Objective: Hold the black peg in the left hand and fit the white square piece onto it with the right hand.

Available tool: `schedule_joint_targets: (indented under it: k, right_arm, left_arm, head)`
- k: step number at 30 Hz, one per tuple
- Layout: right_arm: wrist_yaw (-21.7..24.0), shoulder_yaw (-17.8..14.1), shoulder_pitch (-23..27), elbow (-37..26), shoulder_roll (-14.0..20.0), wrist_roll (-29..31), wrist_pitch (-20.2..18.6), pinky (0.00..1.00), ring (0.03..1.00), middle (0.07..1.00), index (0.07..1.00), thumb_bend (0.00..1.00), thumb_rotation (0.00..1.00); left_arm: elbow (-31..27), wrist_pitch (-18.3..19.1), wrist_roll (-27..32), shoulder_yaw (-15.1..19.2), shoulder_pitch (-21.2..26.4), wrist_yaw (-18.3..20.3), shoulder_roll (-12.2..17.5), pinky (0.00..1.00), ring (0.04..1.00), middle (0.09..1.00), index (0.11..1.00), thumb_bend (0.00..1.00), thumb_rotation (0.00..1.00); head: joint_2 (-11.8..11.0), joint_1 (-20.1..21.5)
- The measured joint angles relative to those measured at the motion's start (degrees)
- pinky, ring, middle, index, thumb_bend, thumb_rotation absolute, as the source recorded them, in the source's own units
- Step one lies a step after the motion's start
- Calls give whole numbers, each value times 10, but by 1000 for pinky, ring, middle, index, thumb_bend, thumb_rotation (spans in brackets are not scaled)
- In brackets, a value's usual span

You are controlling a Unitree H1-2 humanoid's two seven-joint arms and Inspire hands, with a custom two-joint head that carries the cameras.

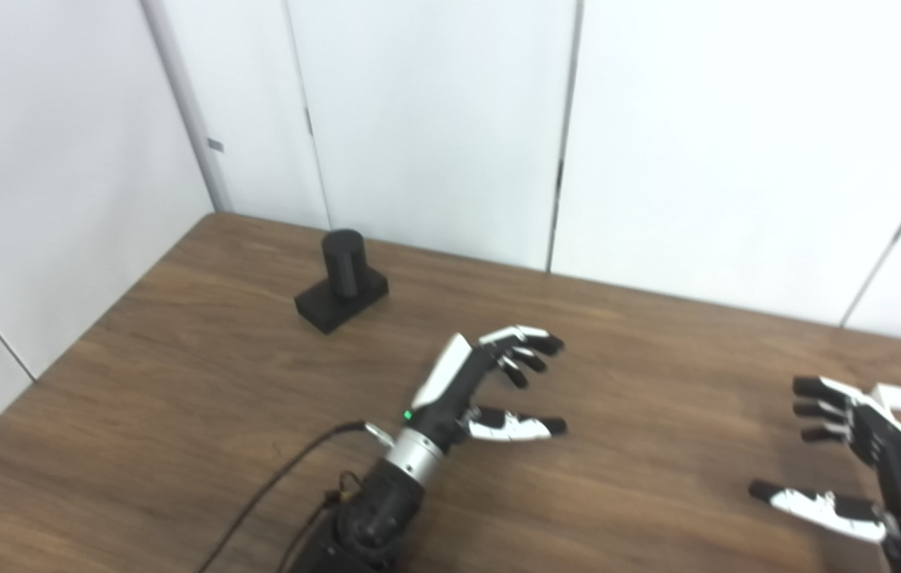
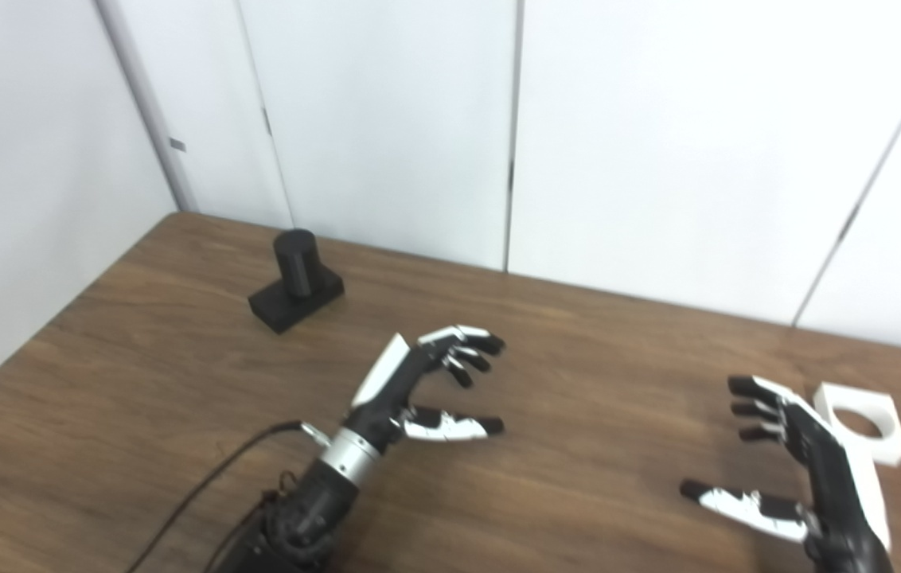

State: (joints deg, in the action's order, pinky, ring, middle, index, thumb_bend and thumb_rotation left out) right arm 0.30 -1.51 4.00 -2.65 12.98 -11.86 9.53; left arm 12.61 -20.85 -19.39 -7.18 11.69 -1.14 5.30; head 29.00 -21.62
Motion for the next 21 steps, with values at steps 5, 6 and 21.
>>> schedule_joint_targets:
  k: [5, 6, 21]
  right_arm:
    - [2, -2, -1, -16, 0, -4, -24, 580, 698, 746, 731, 618, 0]
    - [2, -2, -1, -18, -1, -7, -27, 581, 698, 746, 730, 617, 0]
    - [2, -2, -3, -52, -5, -10, -58, 563, 681, 735, 718, 620, 0]
  left_arm:
    - [8, 0, -4, -3, 6, -5, -2, 595, 697, 736, 704, 775, 117]
    - [8, 0, -5, -3, 6, -7, -2, 588, 696, 736, 702, 775, 120]
    - [-3, 4, -11, 2, 1, -25, -3, 543, 684, 731, 675, 786, 92]
  head:
    - [-2, -6]
    - [-2, -6]
    - [1, -7]
